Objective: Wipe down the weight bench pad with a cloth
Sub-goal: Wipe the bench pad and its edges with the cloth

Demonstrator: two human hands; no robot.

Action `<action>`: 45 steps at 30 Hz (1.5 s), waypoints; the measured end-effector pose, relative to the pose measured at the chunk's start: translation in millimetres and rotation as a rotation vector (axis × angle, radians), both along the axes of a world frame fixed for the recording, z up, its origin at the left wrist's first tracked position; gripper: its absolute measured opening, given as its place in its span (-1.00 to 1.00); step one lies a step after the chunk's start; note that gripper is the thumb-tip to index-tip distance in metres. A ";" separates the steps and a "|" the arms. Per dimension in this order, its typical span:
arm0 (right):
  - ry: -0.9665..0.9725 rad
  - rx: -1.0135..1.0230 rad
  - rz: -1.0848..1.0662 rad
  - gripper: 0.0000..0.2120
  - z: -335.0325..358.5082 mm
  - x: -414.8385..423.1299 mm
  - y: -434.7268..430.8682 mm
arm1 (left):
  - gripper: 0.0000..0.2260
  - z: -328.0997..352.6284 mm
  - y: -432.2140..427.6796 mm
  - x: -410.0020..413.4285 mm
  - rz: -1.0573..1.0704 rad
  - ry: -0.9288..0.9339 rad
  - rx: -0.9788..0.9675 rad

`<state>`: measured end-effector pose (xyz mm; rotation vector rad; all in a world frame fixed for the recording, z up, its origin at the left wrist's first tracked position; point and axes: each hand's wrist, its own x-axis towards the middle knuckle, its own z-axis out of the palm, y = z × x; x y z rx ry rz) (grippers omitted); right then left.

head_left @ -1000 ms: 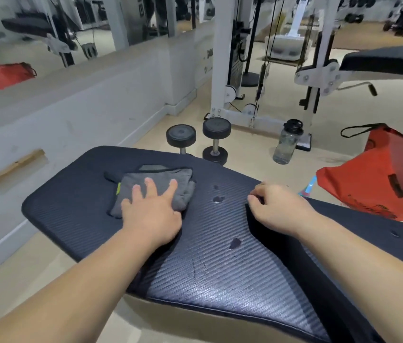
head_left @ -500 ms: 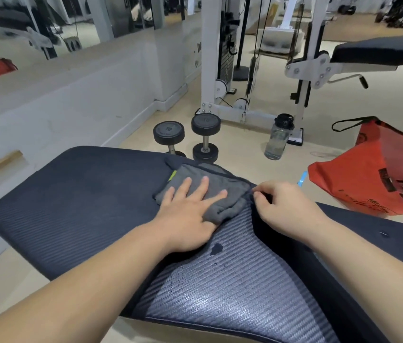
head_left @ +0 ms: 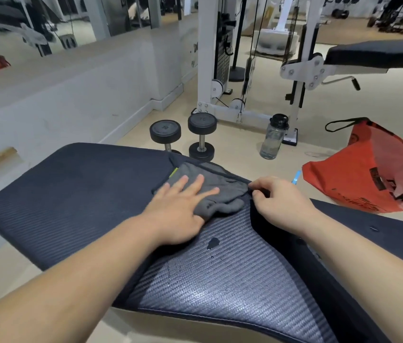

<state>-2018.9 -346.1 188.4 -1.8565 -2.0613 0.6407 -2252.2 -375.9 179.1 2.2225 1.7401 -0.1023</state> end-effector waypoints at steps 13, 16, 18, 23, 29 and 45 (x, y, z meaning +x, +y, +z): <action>-0.030 -0.042 0.075 -0.72 -4.0 5.3 4.0 | -0.25 -3.2 -5.9 19.2 0.014 -0.084 0.062; -0.049 -0.026 0.094 -0.72 -3.6 5.0 1.4 | -0.24 -1.7 9.3 -11.9 0.049 -0.110 0.087; -0.069 -0.050 0.163 -0.71 -2.0 6.4 -1.7 | -0.29 -1.2 16.6 -38.0 0.187 -0.066 0.100; -0.124 -0.020 0.232 -0.65 -3.5 7.3 -7.1 | -0.35 4.6 -16.6 -24.9 0.315 0.004 0.071; -0.121 0.032 0.169 -0.71 -2.9 2.8 -5.6 | -0.25 1.9 -35.3 -9.7 0.026 -0.134 0.078; -0.116 0.027 0.211 -0.65 -6.7 7.1 -13.5 | -0.19 2.2 -65.1 -46.2 0.065 -0.071 0.125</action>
